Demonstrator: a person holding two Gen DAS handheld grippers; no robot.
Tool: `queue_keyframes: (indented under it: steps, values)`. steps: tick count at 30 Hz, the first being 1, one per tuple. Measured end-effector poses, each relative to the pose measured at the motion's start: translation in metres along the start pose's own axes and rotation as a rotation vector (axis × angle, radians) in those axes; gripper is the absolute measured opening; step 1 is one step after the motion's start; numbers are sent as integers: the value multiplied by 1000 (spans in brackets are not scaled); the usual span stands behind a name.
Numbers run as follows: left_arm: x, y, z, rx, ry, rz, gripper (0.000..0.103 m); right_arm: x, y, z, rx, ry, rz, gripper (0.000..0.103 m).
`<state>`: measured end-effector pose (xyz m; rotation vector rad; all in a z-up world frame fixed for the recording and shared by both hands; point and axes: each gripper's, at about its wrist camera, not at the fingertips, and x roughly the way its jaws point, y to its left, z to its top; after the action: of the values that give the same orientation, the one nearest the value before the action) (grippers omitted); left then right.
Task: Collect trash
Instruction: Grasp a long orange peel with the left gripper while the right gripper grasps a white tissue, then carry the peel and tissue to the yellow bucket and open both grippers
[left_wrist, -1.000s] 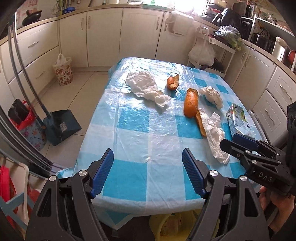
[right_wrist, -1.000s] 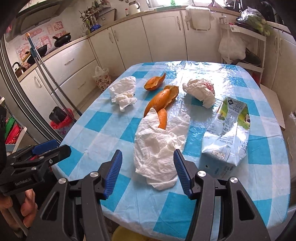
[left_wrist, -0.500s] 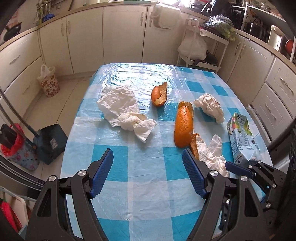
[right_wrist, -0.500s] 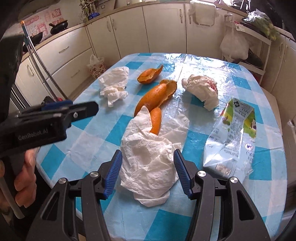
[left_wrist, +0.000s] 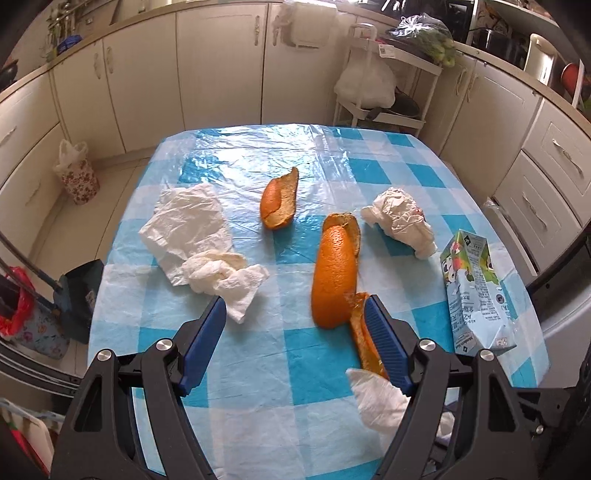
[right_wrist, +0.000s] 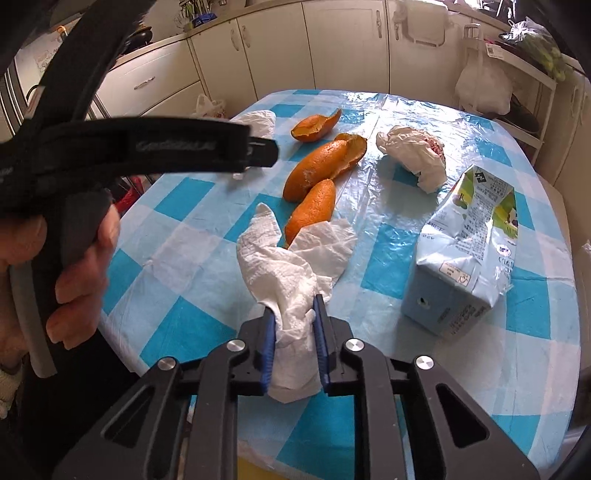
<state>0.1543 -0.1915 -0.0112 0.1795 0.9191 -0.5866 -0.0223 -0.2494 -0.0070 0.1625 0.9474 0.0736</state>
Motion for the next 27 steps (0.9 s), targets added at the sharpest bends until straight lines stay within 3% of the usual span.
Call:
queue_keyframes:
  steps: [6,8,10,13,19,27]
  values:
    - [35,-19,16,17,57,10,73,2,-4,0,11,-2,19,20]
    - [45,-22,18,22,78,13,61,2,-5,0,9,-3,22,20]
    - [56,-25,18,31,119,-5,28,2,-6,0,10,-4,28,20]
    - [55,-27,19,25,109,-2,18,2,-8,0,17,-7,40,20]
    - [10,-4,18,-50,23,19,15,0,-19,-1,82,-14,99,20]
    - [-61,31,-20,-136,-51,23,15,-19,-25,-3,128,-72,163,18]
